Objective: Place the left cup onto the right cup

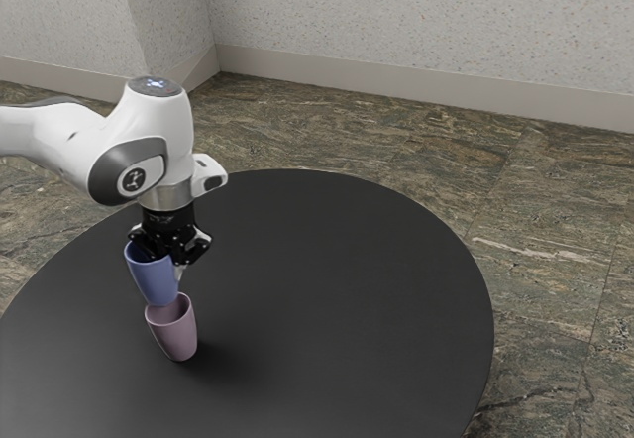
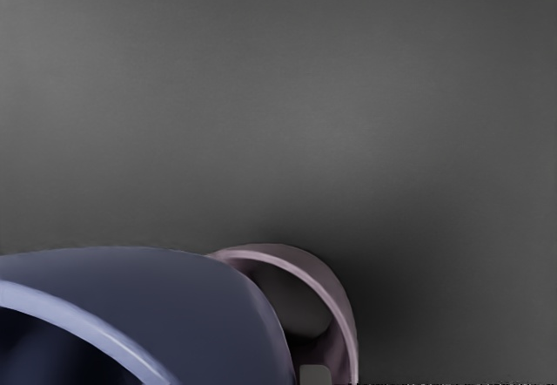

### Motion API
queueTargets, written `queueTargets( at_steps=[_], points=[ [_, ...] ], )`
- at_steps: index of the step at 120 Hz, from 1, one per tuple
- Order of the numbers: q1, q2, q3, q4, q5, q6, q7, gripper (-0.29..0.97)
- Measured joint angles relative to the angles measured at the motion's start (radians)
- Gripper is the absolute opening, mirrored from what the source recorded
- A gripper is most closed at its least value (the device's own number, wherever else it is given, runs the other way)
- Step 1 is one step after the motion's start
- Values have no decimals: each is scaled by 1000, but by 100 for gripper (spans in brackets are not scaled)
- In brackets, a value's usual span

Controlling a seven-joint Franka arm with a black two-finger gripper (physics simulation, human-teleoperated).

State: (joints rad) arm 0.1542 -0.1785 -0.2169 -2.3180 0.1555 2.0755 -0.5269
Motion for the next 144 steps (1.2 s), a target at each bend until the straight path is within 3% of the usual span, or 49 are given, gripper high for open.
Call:
queueTargets(
  at_steps=[144],
  points=[
    [2,19,-29,-12,-4,13,-58,-10]
  ],
)
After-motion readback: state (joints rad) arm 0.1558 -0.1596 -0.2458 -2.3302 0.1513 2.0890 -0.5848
